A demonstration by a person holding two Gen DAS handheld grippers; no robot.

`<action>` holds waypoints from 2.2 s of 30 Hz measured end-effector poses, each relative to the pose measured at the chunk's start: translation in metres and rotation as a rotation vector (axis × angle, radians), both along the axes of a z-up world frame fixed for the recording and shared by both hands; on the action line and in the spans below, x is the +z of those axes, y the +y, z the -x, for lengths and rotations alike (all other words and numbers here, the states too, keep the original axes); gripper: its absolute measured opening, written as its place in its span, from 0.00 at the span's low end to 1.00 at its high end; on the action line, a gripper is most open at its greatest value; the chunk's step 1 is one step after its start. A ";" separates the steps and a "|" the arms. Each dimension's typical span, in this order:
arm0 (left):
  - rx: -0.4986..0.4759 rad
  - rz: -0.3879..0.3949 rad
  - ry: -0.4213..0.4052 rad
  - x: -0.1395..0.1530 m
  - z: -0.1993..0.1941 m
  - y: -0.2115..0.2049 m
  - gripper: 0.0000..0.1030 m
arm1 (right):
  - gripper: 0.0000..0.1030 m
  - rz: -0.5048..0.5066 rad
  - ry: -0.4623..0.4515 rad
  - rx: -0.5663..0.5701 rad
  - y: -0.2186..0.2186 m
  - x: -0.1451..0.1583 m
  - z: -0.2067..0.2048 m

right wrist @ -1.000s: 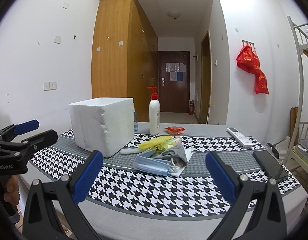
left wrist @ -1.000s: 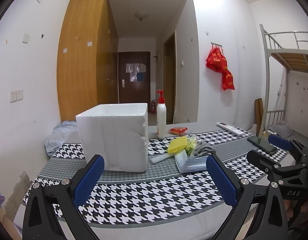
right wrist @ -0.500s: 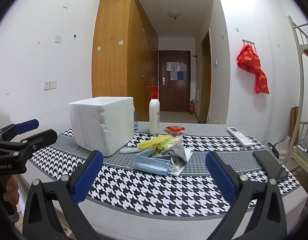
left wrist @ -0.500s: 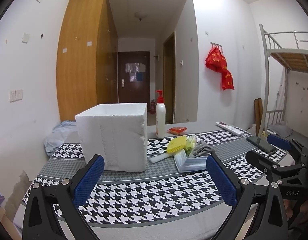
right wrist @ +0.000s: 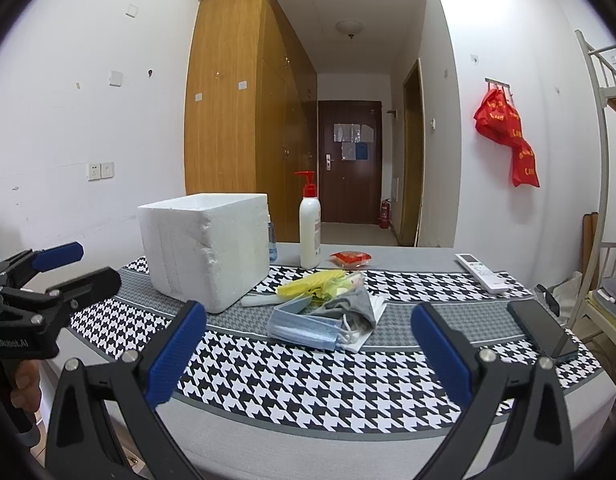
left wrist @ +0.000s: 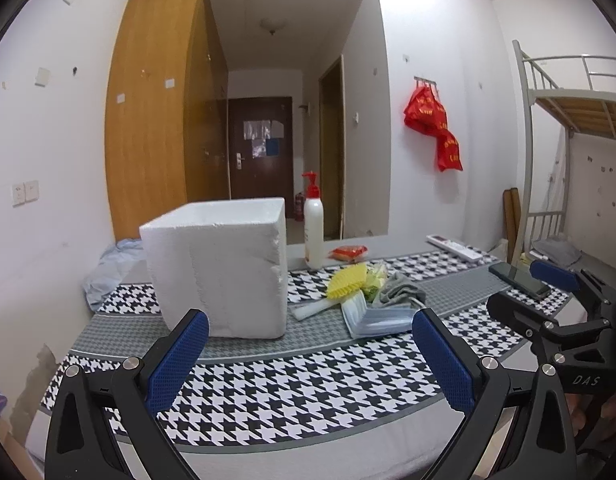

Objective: Organize soft objects
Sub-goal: 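Move both tools toward the pile of soft items on the table, then grasp the blue face mask with the left gripper while the right gripper grasps the grey sock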

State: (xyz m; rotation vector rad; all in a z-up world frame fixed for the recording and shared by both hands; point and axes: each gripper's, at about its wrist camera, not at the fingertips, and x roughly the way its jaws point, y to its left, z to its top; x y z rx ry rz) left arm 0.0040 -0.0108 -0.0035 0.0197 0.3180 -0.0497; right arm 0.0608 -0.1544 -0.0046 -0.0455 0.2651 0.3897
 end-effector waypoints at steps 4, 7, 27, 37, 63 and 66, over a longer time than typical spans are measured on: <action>0.005 -0.011 -0.002 -0.001 -0.003 -0.001 0.99 | 1.00 -0.002 0.005 0.013 0.000 0.001 -0.003; 0.004 0.006 -0.011 0.003 -0.004 0.001 0.99 | 1.00 -0.005 0.006 0.014 -0.001 0.001 -0.007; -0.026 -0.027 0.061 -0.002 -0.046 -0.011 0.99 | 1.00 0.041 0.082 -0.027 -0.009 -0.019 -0.050; -0.064 -0.019 0.138 -0.012 -0.083 -0.020 0.99 | 1.00 0.073 0.144 -0.046 -0.012 -0.025 -0.081; -0.136 -0.028 0.280 -0.030 -0.151 -0.030 0.99 | 1.00 0.085 0.238 -0.014 -0.011 -0.023 -0.140; -0.141 -0.038 0.282 -0.032 -0.155 -0.031 0.99 | 1.00 0.058 0.258 -0.027 -0.014 -0.023 -0.147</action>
